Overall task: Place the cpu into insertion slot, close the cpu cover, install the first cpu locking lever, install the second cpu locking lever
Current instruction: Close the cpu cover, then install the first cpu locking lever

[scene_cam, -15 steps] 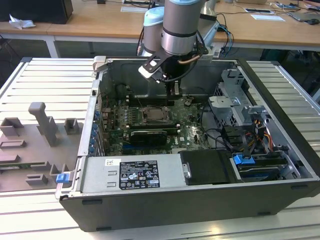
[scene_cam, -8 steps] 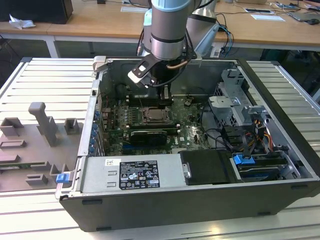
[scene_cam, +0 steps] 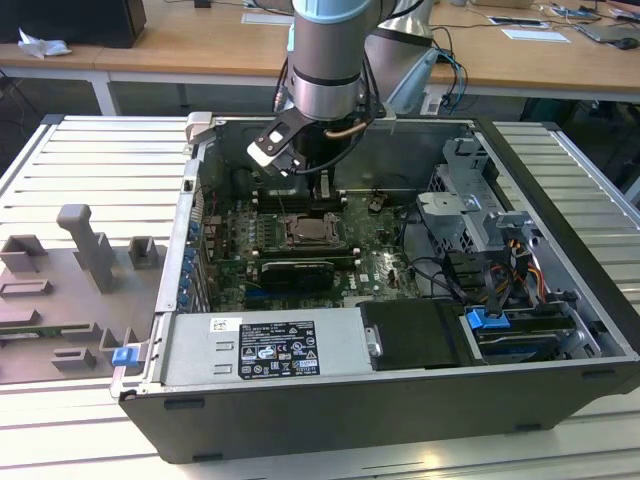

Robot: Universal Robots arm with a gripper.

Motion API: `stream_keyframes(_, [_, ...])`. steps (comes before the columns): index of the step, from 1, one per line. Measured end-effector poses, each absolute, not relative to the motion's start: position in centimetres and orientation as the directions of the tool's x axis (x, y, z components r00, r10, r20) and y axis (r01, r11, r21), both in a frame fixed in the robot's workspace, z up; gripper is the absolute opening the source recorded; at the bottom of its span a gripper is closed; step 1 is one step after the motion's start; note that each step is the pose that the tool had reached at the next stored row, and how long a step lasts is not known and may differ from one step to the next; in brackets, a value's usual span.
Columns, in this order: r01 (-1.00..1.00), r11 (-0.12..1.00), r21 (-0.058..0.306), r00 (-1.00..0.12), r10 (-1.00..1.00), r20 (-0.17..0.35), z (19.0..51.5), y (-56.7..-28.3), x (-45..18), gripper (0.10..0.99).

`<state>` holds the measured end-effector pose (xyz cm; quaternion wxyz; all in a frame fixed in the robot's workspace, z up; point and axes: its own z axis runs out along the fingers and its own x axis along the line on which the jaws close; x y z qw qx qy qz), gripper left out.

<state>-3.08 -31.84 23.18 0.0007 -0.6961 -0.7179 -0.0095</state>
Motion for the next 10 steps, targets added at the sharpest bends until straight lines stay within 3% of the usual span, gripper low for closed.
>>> stream_keyframes(10, [0.999, 0.031, 0.013, -0.031, 0.999, 0.014, 23.20, -31.84, -3.60, 0.106])
